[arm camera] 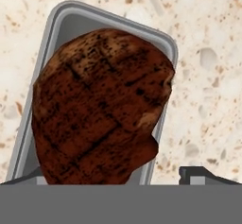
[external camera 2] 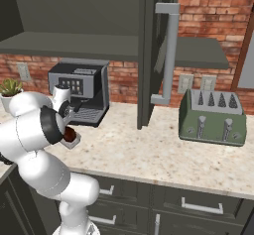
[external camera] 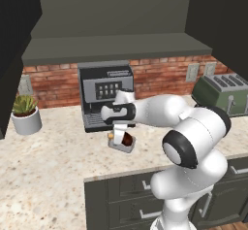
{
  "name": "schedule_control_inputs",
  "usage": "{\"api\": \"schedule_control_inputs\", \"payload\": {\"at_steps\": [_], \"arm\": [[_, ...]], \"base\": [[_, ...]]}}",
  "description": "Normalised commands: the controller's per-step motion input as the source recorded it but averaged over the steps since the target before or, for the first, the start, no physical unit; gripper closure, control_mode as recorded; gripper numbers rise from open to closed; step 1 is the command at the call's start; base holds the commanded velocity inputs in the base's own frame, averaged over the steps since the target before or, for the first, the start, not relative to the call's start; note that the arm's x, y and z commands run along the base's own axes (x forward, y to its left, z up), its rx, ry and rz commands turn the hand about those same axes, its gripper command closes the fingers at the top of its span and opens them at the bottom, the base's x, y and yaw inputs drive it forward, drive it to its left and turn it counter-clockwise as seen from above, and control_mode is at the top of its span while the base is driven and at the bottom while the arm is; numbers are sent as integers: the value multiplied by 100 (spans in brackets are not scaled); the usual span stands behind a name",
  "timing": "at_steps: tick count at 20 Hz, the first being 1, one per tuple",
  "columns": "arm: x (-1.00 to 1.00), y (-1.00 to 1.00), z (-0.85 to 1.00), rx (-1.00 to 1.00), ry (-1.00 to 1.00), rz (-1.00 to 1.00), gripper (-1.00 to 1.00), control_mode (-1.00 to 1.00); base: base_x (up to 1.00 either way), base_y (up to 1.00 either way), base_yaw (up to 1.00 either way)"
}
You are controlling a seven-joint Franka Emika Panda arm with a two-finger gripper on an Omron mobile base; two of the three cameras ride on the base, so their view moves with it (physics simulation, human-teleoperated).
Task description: Retrieve the tupperware from the cabinet, then place the raw meat into the tupperware to avoid contamination.
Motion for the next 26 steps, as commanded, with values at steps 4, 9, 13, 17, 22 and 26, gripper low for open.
{"api": "schedule_control_inputs", "payload": {"at_steps": [4,9,13,17,22,26], "arm": [[1,10,-2,0,0,0,-100,-100],[0,24,0,0,-10,0,-100,-100],[13,0,-13,-3,-17,0,-100,-100],[6,0,-55,-7,-3,0,-100,-100],[7,-4,-40,-2,0,0,-100,-100],[3,-1,-2,0,-6,0,-100,-100]], "base": [[0,0,0],[0,0,0],[0,0,0],[0,0,0],[0,0,0],[0,0,0]]}}
